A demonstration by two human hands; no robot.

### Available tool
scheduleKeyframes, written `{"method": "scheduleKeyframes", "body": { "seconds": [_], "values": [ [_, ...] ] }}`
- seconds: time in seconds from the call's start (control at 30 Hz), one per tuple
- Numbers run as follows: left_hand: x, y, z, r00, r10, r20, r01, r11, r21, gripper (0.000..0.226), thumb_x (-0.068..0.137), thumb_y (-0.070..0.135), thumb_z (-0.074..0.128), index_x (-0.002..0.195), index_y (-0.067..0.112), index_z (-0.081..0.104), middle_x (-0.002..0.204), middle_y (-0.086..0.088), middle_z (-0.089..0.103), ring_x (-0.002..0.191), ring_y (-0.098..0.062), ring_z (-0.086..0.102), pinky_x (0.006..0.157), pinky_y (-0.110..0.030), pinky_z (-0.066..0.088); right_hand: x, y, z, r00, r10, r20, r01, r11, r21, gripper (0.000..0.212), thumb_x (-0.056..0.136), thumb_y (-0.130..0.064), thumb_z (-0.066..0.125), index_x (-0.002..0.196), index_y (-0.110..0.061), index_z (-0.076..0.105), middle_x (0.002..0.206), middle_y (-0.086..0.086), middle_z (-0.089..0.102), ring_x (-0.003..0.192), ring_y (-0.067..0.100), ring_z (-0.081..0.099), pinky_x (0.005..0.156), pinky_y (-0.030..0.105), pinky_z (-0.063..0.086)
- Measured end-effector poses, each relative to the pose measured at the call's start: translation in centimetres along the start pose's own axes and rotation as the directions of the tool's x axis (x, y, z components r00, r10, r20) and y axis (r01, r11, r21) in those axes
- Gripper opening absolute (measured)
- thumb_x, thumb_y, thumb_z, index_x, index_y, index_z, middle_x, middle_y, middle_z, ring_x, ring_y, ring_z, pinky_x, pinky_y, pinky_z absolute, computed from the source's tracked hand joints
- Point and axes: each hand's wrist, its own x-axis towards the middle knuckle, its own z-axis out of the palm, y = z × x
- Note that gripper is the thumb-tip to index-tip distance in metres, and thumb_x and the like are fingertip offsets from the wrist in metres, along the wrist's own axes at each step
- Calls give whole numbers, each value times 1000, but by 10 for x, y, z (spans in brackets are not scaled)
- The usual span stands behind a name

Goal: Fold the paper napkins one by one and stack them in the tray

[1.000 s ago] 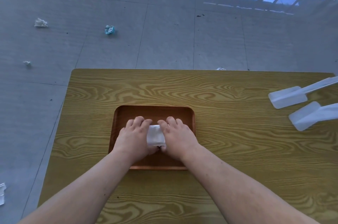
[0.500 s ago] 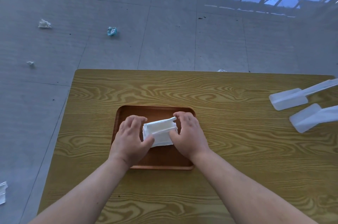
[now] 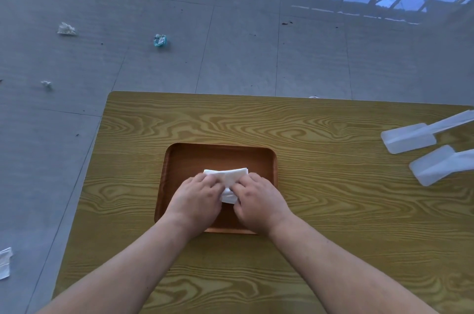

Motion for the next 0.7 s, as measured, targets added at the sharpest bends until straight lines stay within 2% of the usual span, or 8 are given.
{"method": "scheduleKeyframes", "body": {
  "seconds": [0.2,0.33,0.43,0.5,0.53,0.57,0.63,0.7],
  "values": [
    [9,7,3,994,-63,92,60,998,29,30,100,30,45,122,25,65,130,4,62,114,-19,59,82,-30,47,3,-10,0,994,79,73,-81,997,18,38,92,-22,48,125,-14,65,127,6,61,112,27,55,92,42,51],
    [13,2,-4,982,-76,174,87,995,-54,34,105,34,40,119,28,70,131,7,61,116,-16,57,87,-30,50,9,-14,-13,967,199,161,-218,970,107,36,100,-32,39,118,-16,67,126,5,63,118,29,56,90,42,51],
    [14,-3,-20,951,-136,279,190,966,-176,41,105,48,28,118,36,65,119,10,64,104,-17,59,76,-34,47,16,-13,-28,936,278,215,-321,924,207,50,104,-47,29,144,-27,52,138,6,64,128,31,58,99,44,49],
    [14,-4,-29,935,-138,328,211,957,-199,45,102,55,22,123,40,58,116,8,65,100,-20,59,71,-38,44,18,-13,-38,925,276,261,-326,929,174,58,105,-54,24,157,-30,34,150,8,57,136,31,52,104,45,44],
    [13,-2,-36,931,-150,334,225,954,-198,45,102,55,22,126,42,57,120,7,66,104,-21,59,73,-38,43,17,-16,-44,928,270,256,-309,943,126,61,105,-57,22,158,-29,33,151,8,55,136,32,51,104,46,43],
    [14,-2,-41,934,-149,324,223,953,-205,45,102,55,23,131,43,55,128,7,66,112,-21,58,78,-38,45,16,-17,-48,941,256,223,-280,956,84,62,105,-58,20,157,-28,34,150,7,56,135,32,50,105,47,43],
    [12,-2,-52,944,-164,287,227,953,-202,50,103,54,25,144,41,50,149,8,56,135,-20,49,100,-39,45,12,-21,-54,963,239,126,-243,970,22,64,105,-59,19,157,-26,36,152,6,53,137,31,44,110,47,39],
    [11,1,-65,964,-146,221,183,970,-161,54,105,54,27,155,38,39,164,6,41,151,-21,34,120,-42,30,10,-27,-65,972,225,65,-225,974,-4,66,104,-61,16,160,-28,30,163,7,39,149,31,30,122,48,26]
  ]
}}
